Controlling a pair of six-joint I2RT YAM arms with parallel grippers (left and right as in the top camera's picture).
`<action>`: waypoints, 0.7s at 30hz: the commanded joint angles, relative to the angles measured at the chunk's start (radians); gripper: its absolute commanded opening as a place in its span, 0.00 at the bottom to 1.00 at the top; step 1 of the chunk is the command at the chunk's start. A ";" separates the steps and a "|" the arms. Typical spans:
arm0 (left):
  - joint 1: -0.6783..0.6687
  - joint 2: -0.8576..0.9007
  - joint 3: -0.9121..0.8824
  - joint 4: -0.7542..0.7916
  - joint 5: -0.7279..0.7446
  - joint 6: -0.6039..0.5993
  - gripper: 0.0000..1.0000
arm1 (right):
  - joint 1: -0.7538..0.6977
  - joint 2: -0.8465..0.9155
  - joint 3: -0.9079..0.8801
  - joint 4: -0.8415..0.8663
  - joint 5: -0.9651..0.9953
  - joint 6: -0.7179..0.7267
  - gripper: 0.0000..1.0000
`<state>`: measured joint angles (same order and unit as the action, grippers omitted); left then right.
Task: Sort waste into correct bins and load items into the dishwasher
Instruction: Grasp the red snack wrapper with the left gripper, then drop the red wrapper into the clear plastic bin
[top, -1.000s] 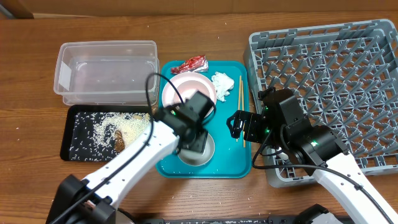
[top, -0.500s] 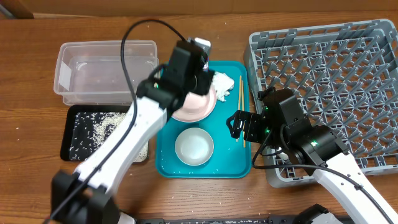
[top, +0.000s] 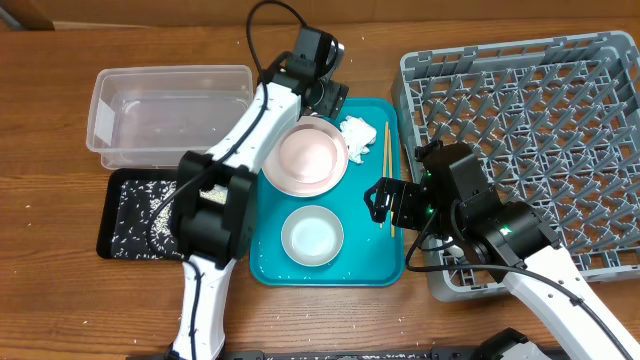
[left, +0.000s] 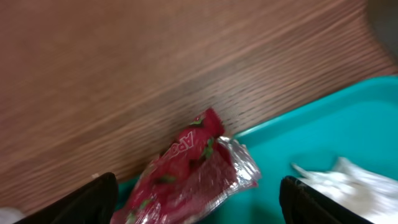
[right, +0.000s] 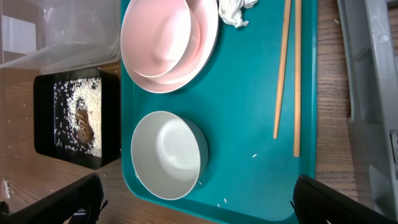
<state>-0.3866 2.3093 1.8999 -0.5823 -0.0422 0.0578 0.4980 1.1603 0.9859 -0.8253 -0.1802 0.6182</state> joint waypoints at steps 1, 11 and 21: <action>-0.005 0.082 0.020 0.014 -0.020 0.025 0.80 | -0.003 -0.019 0.023 -0.002 -0.005 0.004 1.00; -0.005 0.077 0.058 -0.026 -0.019 -0.024 0.04 | -0.003 -0.018 0.023 -0.025 -0.004 0.004 1.00; -0.001 -0.044 0.231 -0.326 -0.159 -0.138 0.04 | -0.003 -0.018 0.023 -0.042 -0.004 0.004 1.00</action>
<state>-0.3893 2.3631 2.0766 -0.8383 -0.0750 -0.0017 0.4980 1.1603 0.9859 -0.8650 -0.1806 0.6182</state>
